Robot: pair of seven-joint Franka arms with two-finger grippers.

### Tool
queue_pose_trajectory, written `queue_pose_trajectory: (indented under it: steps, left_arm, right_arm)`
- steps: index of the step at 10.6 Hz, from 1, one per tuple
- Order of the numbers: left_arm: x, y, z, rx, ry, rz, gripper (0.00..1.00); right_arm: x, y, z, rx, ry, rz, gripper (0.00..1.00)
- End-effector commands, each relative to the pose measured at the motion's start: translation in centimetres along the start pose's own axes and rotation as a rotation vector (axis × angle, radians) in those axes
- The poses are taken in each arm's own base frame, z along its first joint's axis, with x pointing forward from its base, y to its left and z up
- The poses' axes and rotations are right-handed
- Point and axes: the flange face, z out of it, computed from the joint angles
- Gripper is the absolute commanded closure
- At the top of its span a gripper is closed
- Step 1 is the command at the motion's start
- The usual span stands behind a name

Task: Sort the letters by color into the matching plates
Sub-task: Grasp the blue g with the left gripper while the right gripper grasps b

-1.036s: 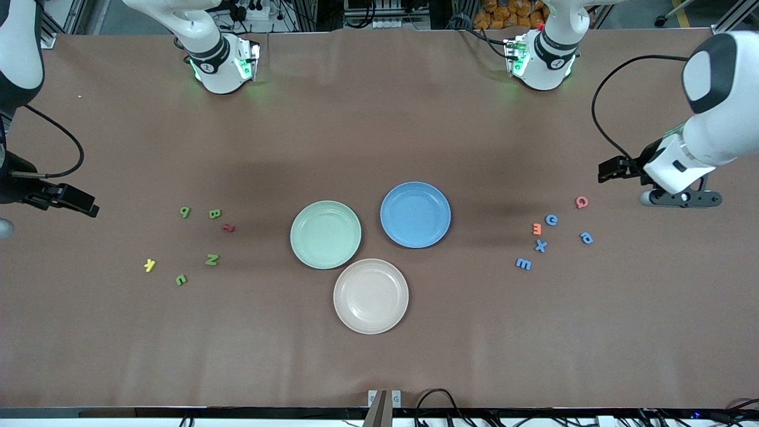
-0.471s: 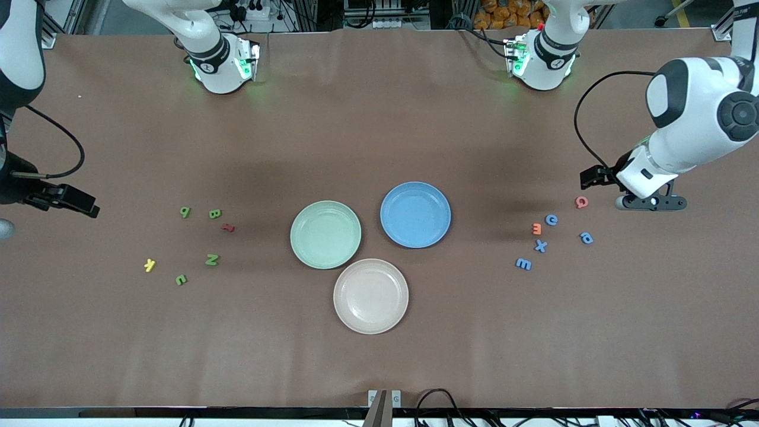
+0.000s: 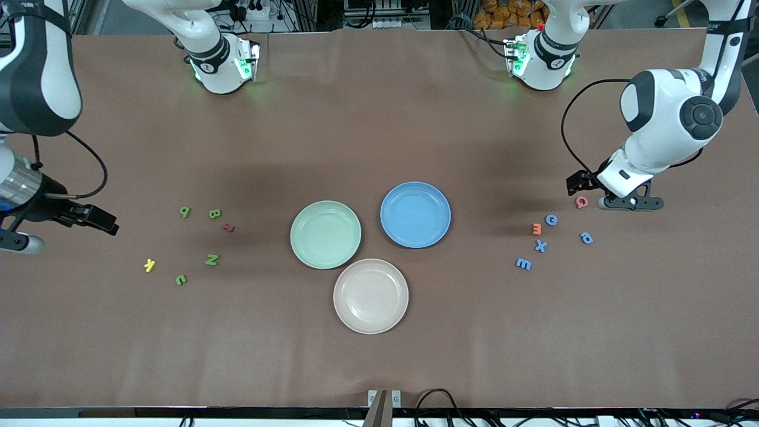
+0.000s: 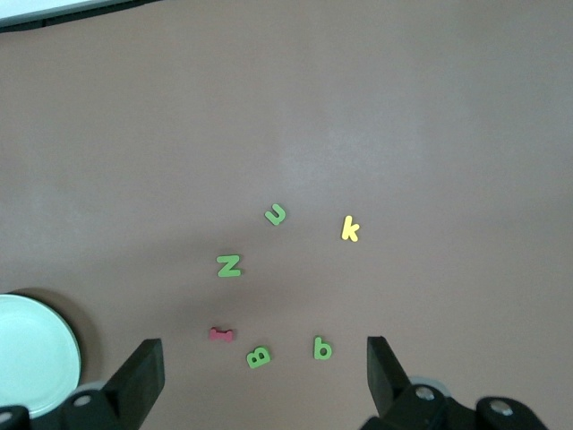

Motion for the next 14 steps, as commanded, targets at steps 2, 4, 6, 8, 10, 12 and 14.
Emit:
queue_pose_trajectory:
  steps: [2, 4, 6, 8, 10, 12, 14]
  left_arm:
    - [-0.5, 0.7, 5.7, 0.025, 0.029, 0.063, 0.0]
    - [-0.5, 0.8, 8.5, 0.029, 0.036, 0.078, 0.0]
    - [0.1, 0.7, 11.0, 0.025, 0.054, 0.081, 0.0]
    - [0.6, 0.8, 12.4, 0.032, 0.058, 0.101, 0.0]
    - [1.2, 0.7, 14.4, 0.026, 0.077, 0.099, 0.0]
    - [1.7, 0.8, 15.0, 0.025, 0.08, 0.109, 0.0]
    - [1.8, 0.7, 15.3, 0.025, 0.075, 0.13, 0.0]
  right_arm:
    - [-2.4, -1.1, 5.8, 0.012, 0.019, 0.114, 0.0]
    - [-2.7, -0.9, 9.3, 0.01, 0.023, 0.12, 0.0]
    - [-3.1, -0.4, 11.8, 0.001, -0.005, 0.126, 0.0]
    - [-4.4, 2.0, 15.3, 0.002, 0.013, 0.157, 0.0]
    - [-6.2, 5.1, 19.0, -0.001, 0.023, 0.206, 0.0]
    - [-7.5, 6.2, 21.3, -0.01, -0.012, 0.227, 0.0]
    - [-8.6, 6.8, 23.7, -0.01, -0.007, 0.24, 0.0]
